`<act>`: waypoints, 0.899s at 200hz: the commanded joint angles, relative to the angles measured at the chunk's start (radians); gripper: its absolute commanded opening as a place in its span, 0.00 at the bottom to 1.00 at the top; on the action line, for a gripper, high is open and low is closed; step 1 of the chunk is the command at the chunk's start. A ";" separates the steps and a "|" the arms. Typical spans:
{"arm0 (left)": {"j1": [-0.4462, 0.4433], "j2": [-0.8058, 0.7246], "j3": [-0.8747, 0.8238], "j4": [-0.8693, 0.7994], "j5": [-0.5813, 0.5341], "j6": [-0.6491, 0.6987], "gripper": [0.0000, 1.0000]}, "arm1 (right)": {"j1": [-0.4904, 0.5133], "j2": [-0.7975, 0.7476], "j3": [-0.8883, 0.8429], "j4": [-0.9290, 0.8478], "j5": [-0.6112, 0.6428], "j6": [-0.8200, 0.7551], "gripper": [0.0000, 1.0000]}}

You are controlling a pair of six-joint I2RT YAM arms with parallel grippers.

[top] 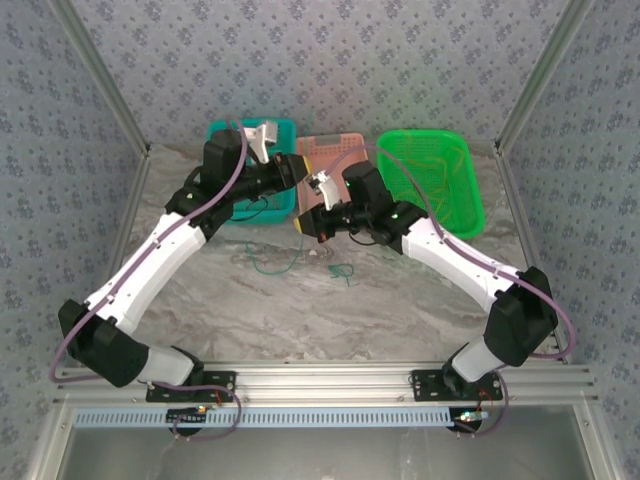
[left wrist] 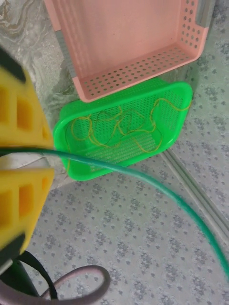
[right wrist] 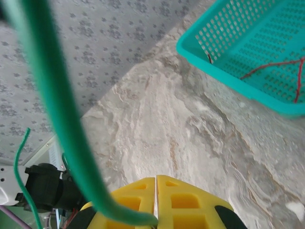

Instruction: Untangle the cables

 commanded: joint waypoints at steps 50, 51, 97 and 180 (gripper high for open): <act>0.064 -0.115 -0.022 -0.096 -0.222 0.004 0.82 | -0.115 0.046 0.118 -0.282 0.162 -0.050 0.00; 0.064 -0.118 -0.021 -0.105 -0.227 0.005 0.82 | -0.118 0.046 0.119 -0.284 0.164 -0.051 0.00; 0.081 -0.246 -0.125 -0.200 -0.311 0.015 0.82 | -0.231 0.205 0.284 -0.353 0.197 -0.114 0.00; 0.034 -0.393 -0.384 -0.138 -0.225 0.005 0.78 | -0.298 0.590 0.597 -0.353 0.458 -0.196 0.00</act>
